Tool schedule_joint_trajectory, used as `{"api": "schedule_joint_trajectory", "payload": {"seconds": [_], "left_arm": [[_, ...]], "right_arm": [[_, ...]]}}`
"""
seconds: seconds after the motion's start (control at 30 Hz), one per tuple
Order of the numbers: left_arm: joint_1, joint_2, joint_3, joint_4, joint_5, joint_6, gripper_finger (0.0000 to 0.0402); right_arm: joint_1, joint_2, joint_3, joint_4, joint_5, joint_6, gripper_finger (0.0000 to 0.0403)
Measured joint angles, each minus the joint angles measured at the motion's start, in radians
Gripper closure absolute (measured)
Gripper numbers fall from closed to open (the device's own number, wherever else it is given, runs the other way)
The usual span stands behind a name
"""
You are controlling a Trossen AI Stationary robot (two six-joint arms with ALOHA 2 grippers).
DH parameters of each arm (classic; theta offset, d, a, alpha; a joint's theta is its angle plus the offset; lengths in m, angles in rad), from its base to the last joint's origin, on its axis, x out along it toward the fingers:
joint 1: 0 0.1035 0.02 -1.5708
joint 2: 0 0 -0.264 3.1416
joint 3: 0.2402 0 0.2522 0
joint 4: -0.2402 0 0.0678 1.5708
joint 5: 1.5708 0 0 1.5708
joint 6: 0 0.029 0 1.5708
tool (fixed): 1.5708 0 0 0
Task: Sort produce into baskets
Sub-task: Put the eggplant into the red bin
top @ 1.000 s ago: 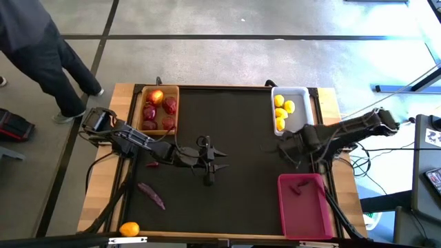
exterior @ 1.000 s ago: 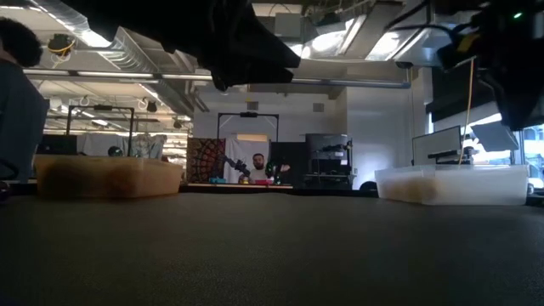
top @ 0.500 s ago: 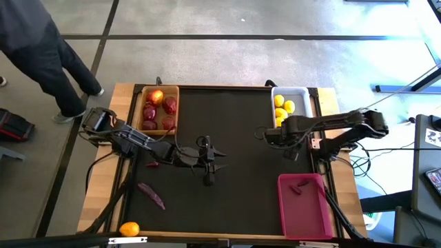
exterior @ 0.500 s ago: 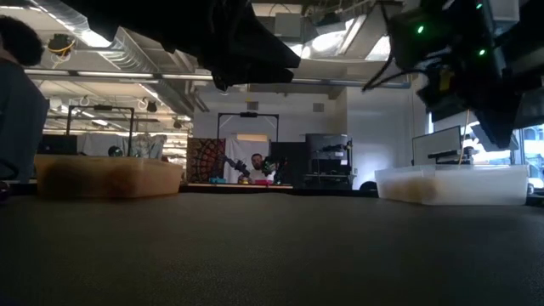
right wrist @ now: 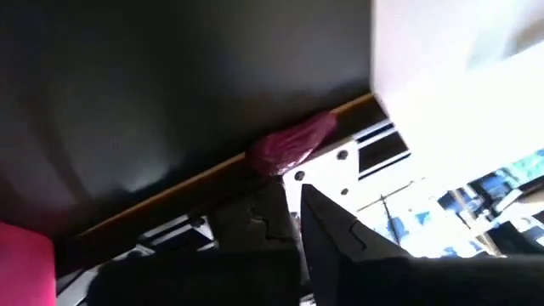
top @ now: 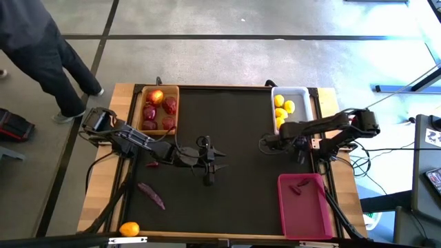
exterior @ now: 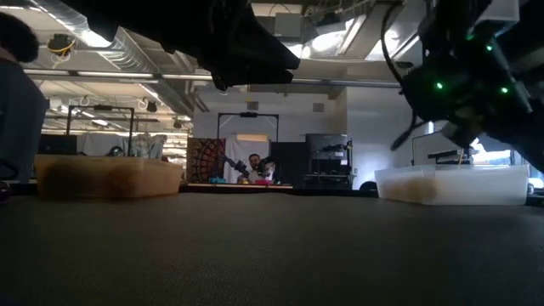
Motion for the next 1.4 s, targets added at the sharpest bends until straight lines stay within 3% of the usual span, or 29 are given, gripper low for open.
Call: {"api": "schedule_joint_trajectory", "payload": {"seconds": [0.23, 0.73, 1.13, 1.4], "left_arm": [[0.0, 0.0, 0.0, 0.0, 0.0, 0.004, 0.0215], [0.0, 0.0, 0.0, 0.0, 0.0, -0.004, 0.0215], [0.0, 0.0, 0.0, 0.0, 0.0, -0.008, 0.0215], [0.0, 0.0, 0.0, 0.0, 0.0, -0.008, 0.0215]], "right_arm": [[-0.002, 0.017, -0.051, 0.072, -0.027, -0.005, 0.0401], [-0.126, 0.238, -0.065, 0.05, 0.042, -0.084, 0.0401], [-0.131, 0.378, -0.079, 0.085, 0.056, -0.114, 0.04], [-0.129, 0.367, -0.064, 0.13, 0.041, -0.163, 0.04]]}}
